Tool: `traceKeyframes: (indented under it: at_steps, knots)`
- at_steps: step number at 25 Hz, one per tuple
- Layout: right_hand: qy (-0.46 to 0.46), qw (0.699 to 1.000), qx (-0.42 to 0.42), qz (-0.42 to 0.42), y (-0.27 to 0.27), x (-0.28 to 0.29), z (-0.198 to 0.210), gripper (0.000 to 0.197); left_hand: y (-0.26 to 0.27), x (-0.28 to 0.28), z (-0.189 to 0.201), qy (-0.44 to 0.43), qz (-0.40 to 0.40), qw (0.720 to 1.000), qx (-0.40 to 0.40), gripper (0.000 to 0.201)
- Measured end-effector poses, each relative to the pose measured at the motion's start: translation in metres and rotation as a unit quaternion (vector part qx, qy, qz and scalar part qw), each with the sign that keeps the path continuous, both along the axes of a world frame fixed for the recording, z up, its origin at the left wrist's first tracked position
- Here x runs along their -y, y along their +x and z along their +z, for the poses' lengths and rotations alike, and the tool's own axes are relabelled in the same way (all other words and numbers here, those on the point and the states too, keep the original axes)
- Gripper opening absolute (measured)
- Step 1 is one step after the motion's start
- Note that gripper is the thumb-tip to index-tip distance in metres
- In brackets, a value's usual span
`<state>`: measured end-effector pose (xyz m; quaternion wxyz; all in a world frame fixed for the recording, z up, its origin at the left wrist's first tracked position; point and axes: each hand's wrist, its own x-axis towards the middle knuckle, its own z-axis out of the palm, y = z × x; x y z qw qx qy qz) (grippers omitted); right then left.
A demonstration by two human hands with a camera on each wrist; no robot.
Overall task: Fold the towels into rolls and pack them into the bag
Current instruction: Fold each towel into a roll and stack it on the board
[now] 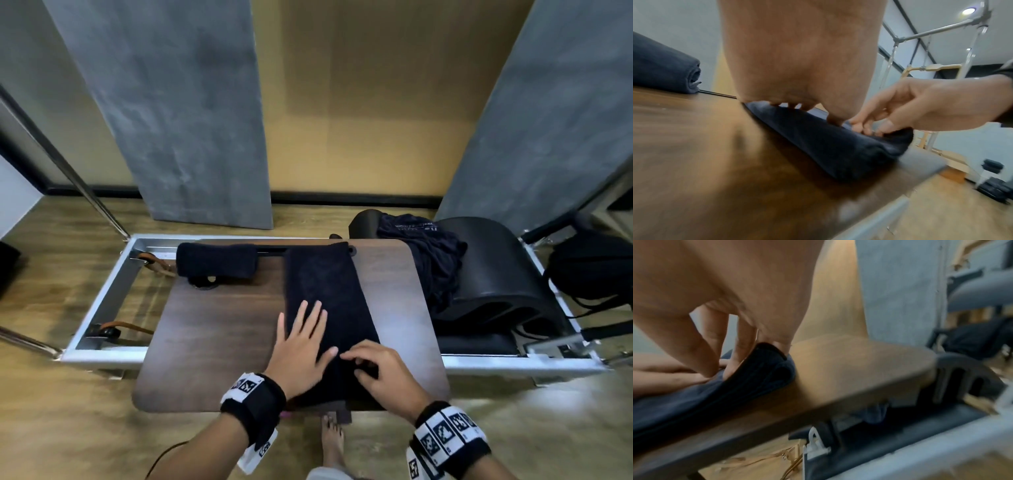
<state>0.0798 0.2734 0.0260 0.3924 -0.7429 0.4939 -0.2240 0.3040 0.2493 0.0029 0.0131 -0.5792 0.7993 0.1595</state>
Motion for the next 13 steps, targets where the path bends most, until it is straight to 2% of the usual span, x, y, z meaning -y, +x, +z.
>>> traceKeyframes:
  at_steps: [3, 7, 9, 11, 13]
  knots:
    - [0.014, 0.995, 0.051, -0.079, 0.003, -0.022, -0.005, 0.050, 0.004, -0.047, -0.012, -0.019, -0.068, 0.997, 0.009, 0.082]
    - [0.013, 0.997, 0.024, -0.075, 0.006, -0.052, -0.007, 0.051, 0.026, -0.085, -0.021, -0.042, -0.096, 0.994, -0.007, 0.083]
    - [0.023, 0.996, 0.034, -0.082, 0.006, -0.061, -0.010, 0.051, 0.040, -0.092, -0.023, -0.045, -0.103, 0.992, -0.058, 0.079]
    - [0.034, 0.994, 0.046, -0.090, 0.009, -0.071, -0.011, 0.051, 0.050, -0.101, -0.020, -0.065, -0.083, 0.984, -0.141, 0.060]
    - [0.036, 0.995, 0.039, -0.090, 0.012, -0.078, -0.011, 0.049, 0.057, -0.107, -0.017, -0.124, -0.070, 0.976, -0.166, 0.036]
